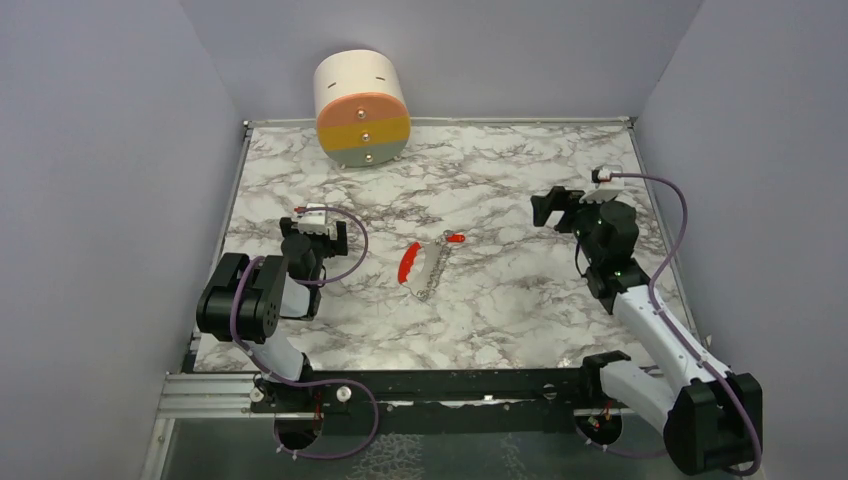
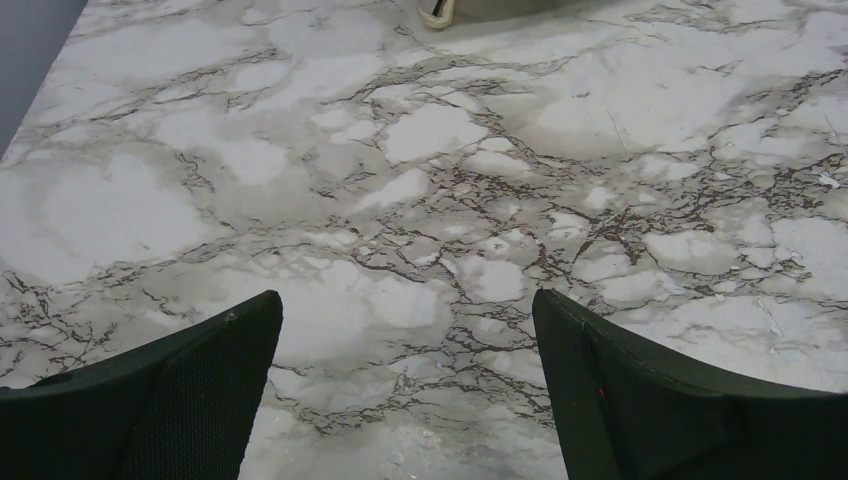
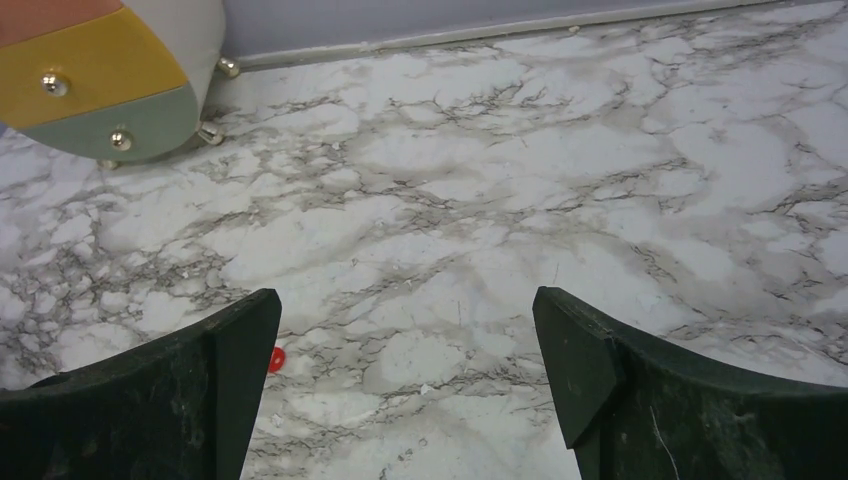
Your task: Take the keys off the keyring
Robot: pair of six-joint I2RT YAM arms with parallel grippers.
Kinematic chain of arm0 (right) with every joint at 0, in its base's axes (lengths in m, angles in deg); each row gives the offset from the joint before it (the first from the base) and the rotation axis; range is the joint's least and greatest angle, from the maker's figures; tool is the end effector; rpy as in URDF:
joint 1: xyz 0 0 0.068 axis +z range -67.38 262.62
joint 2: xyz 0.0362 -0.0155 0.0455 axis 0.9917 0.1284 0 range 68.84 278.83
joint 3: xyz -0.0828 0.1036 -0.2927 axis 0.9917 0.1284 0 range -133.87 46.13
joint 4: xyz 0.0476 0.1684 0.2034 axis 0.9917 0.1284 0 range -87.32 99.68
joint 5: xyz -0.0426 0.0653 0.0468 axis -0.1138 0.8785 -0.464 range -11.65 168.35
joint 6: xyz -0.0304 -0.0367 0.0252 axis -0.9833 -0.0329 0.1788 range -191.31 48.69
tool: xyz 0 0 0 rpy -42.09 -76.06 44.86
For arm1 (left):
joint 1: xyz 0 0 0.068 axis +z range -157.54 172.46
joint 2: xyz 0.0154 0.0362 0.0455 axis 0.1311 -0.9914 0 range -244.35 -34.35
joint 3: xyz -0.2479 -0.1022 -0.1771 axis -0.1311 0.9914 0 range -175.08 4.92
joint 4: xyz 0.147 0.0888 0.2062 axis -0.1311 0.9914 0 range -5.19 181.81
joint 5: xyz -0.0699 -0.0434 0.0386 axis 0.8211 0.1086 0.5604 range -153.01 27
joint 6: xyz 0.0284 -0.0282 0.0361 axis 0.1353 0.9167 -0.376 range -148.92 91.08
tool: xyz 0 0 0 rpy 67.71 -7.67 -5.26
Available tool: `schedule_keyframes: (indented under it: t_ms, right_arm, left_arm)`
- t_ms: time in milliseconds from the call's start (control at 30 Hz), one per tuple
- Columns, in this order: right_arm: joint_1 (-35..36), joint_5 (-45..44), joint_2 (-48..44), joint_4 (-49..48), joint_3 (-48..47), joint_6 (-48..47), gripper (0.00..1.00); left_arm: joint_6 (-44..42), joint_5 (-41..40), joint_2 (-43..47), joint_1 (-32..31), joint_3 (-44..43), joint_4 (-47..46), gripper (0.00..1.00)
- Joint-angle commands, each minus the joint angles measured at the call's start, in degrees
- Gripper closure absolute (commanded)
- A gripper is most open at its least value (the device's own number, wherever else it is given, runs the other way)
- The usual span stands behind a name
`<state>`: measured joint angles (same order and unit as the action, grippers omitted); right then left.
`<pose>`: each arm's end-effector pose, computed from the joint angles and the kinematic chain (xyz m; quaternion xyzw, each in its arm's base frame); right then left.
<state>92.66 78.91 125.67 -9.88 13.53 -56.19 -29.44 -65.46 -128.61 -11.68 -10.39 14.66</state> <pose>0.2071 0.0371 0.3053 0.0313 0.7747 0.1412 0.6156 0.2583 -0.0172 0.1736 0.0170 0.7591 -0.0044 0.6508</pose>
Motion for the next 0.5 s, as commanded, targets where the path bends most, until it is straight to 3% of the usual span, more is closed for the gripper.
schedule_keyframes:
  t_ms: [0,467]
  right_arm:
    - [0.1,-5.1,-3.2,1.1,1.3,-0.7,0.0]
    - [0.0,-4.5,-4.5,0.5,1.9,-0.4,0.0]
  left_arm:
    - [0.6,-0.9,0.2,-0.1,-0.3,-1.7,0.01]
    - [1.0,-2.0,1.4,-0.1,-1.5,1.1,0.01]
